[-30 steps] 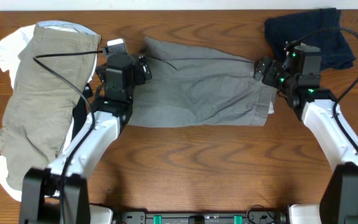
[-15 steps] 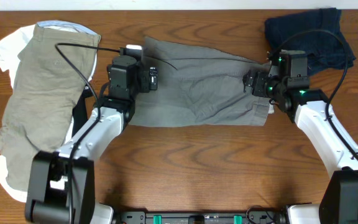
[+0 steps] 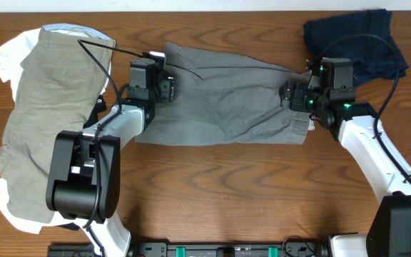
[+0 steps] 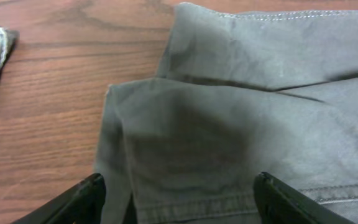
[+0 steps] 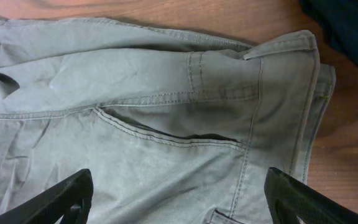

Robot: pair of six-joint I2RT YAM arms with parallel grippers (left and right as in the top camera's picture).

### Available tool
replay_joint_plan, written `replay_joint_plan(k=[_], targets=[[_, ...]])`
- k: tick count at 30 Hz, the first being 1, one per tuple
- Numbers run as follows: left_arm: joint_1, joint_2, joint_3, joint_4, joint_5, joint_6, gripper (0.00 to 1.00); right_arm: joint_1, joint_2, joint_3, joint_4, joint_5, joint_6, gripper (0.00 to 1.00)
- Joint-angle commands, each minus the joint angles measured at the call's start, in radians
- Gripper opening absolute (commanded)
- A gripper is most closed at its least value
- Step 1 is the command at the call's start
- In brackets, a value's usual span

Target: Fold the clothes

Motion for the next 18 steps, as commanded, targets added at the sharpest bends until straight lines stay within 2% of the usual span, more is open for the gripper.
replay_joint_plan(k=[1,7,18], targets=[[0.002,0.015,0.024,-0.033,0.023,-0.013,0.73,0.010,0.003,0.009,-0.002,0.003,-0.016,0.86],[0.002,0.023,0.024,-0.129,0.021,-0.060,0.70,0.010,0.003,0.009,-0.002,0.003,-0.016,0.86],[0.043,0.063,0.024,-0.113,0.019,-0.079,0.70,0.010,0.003,0.009,-0.013,0.003,-0.016,0.86]])
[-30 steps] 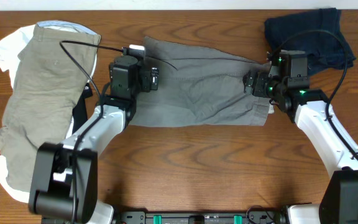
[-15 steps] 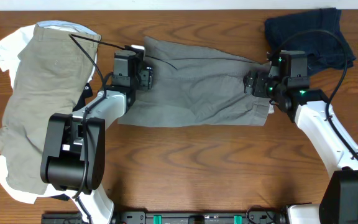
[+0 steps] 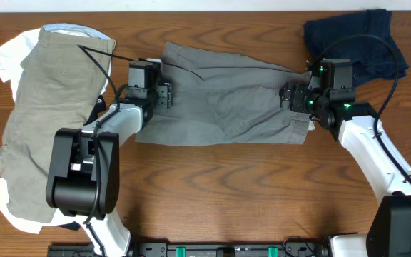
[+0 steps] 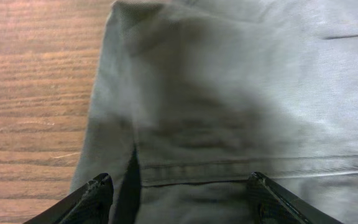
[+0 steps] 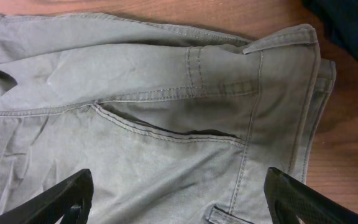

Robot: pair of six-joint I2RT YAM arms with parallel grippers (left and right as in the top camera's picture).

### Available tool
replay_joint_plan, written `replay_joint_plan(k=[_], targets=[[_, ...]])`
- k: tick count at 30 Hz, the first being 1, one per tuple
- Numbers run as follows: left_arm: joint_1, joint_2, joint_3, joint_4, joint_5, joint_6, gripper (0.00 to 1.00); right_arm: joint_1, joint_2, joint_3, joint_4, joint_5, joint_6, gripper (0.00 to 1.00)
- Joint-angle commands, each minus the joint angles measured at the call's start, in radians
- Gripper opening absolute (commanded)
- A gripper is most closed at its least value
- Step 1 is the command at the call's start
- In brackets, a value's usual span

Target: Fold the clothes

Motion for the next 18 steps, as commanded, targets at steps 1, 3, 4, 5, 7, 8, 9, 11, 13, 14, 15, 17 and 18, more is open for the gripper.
replay_joint_plan(k=[1,3,4,5,7,8,9,11,13,14,15,17,18], targets=[[0.013,0.047,0.016,0.002,0.004,-0.016,0.70,0.010,0.003,0.009,-0.002,0.003,-0.016,0.86],[0.013,0.063,0.016,0.008,0.008,-0.016,0.70,0.010,0.003,0.009,-0.001,0.003,-0.016,0.86],[0.013,0.069,0.016,0.014,0.009,-0.016,0.70,0.010,0.003,0.009,-0.001,0.003,-0.016,0.86],[0.013,0.071,0.016,0.017,0.019,-0.016,0.70,0.010,0.003,0.009,-0.001,0.003,-0.016,0.86],[0.013,0.071,0.016,0.029,0.045,-0.016,0.66,0.009,0.003,0.009,-0.001,0.003,-0.016,0.86],[0.013,0.070,0.018,0.035,0.058,-0.016,0.60,0.009,0.003,0.009,-0.001,0.003,-0.016,0.86],[0.013,0.070,0.021,0.039,0.068,-0.016,0.54,0.009,0.003,0.009,-0.001,0.003,-0.016,0.86],[0.012,0.070,0.030,0.041,0.088,-0.017,0.44,0.009,0.003,0.009,0.000,0.004,-0.016,0.86],[0.012,0.066,0.040,0.041,0.093,-0.022,0.40,0.009,0.003,0.009,0.000,0.008,-0.016,0.87],[0.012,0.062,0.044,0.041,0.093,-0.024,0.38,0.009,0.003,0.009,-0.001,0.011,-0.016,0.87],[0.012,0.055,0.047,0.040,0.093,-0.024,0.34,0.009,0.003,0.009,-0.001,0.011,-0.016,0.87],[0.012,0.035,0.048,0.041,0.093,-0.024,0.29,0.009,0.003,0.009,-0.001,0.011,-0.016,0.87],[0.012,0.023,0.049,0.041,0.093,-0.024,0.27,0.009,0.003,0.009,0.000,0.011,-0.016,0.87]])
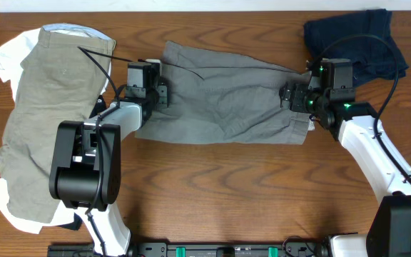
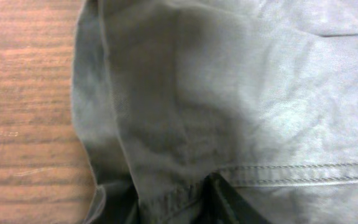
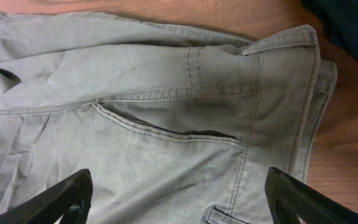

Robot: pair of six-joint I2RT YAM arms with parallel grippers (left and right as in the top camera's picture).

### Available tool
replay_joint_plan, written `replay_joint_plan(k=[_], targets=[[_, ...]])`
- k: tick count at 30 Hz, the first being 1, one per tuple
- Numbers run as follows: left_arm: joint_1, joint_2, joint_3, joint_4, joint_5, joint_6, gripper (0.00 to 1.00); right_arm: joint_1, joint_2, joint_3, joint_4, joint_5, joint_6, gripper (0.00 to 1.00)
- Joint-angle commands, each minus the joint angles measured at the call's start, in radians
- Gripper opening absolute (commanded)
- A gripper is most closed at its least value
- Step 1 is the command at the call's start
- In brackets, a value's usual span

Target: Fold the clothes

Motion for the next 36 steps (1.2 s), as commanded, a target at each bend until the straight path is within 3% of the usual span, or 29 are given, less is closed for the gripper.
replay_joint_plan(k=[1,3,10,21,26,34,36], targets=[[0.002,-0.046,0.029,0.000,0.019,-0.002,0.24,0.009,0.003,0.009,0.000,0.010,-0.016,0.87],[0.002,-0.076,0.029,0.000,0.019,-0.002,0.19,0.009,0.003,0.009,0.000,0.010,-0.016,0.87],[0.002,-0.175,0.029,0.002,0.019,-0.002,0.19,0.009,0.003,0.009,0.000,0.010,-0.016,0.87],[-0.003,-0.183,0.029,0.015,0.019,-0.002,0.19,0.009,0.003,0.009,0.000,0.009,-0.016,0.88],[-0.006,-0.183,0.029,0.084,0.019,-0.002,0.08,0.009,0.003,0.009,0.000,0.010,-0.016,0.88],[-0.006,-0.132,0.029,0.244,0.006,-0.001,0.08,0.010,0.003,0.009,0.000,0.009,-0.016,0.88],[-0.006,-0.095,0.029,0.295,0.007,-0.002,0.13,0.010,0.003,0.009,-0.001,0.009,-0.016,0.88]])
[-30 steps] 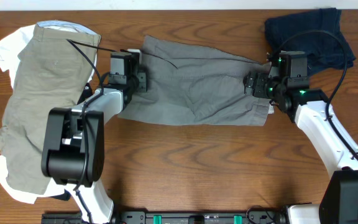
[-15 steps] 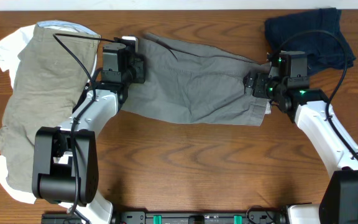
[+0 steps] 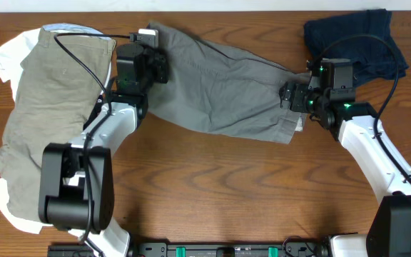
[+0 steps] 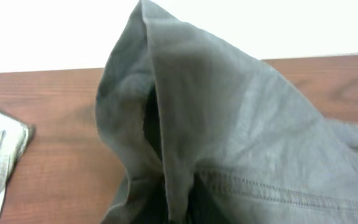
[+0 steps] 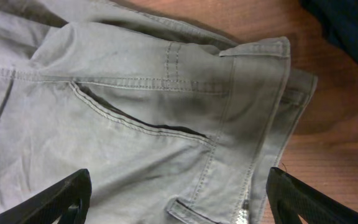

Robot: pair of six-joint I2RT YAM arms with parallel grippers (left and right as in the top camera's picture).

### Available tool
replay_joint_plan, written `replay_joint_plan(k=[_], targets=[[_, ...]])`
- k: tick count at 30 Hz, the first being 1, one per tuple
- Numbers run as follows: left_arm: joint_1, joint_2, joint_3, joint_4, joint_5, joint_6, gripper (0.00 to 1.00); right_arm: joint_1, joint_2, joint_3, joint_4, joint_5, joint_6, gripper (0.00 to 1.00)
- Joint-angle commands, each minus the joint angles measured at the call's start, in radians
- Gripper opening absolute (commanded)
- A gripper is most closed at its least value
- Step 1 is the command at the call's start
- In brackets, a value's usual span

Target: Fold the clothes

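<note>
Grey shorts [image 3: 220,89] lie slantwise across the wooden table [image 3: 212,193], from far left to middle right. My left gripper [image 3: 150,66] is shut on their left leg hem [image 4: 166,124] and holds it raised near the table's far edge, the cloth hiding its fingertips. Over the waistband and pocket [image 5: 166,130] at the shorts' right end, my right gripper [image 5: 180,202] hangs open with its fingers [image 5: 64,190] spread wide of the cloth.
Khaki shorts [image 3: 48,121] lie on a white garment [image 3: 6,57] at the table's left end. A dark navy garment [image 3: 362,39] sits at the far right corner, just behind my right wrist.
My left gripper, then shut on the hem low at the table, is now raised and further back. The shorts' left end has come up with it and the shorts lie slanted.
My left gripper stood open over the shorts' left leg hem, then lower over it, then shut on it. Now it holds that hem up toward the far edge. My right gripper has stayed open over the waistband throughout.
</note>
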Motion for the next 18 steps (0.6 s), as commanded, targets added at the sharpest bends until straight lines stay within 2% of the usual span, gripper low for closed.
replay_joint_plan(k=[1,2,3,4,10,18], targets=[[0.002,0.082,0.022,0.068,-0.012,-0.003,0.28,0.010,0.003,0.009,-0.001,0.006,-0.016,0.88],[0.002,0.103,0.022,0.096,-0.012,-0.003,0.50,0.010,0.003,0.009,-0.001,0.006,-0.016,0.88],[0.002,0.128,0.022,0.126,-0.012,-0.003,0.78,0.009,0.003,0.009,-0.002,0.006,-0.016,0.88],[0.002,0.145,0.022,0.143,-0.012,-0.003,0.98,0.009,0.003,0.009,-0.002,0.006,-0.016,0.88],[0.003,0.155,0.023,0.091,-0.011,-0.004,0.98,0.009,0.003,0.009,-0.001,0.008,-0.016,0.88],[0.002,0.011,0.023,-0.162,-0.011,-0.012,0.98,0.009,0.024,0.009,0.000,0.101,-0.032,0.88]])
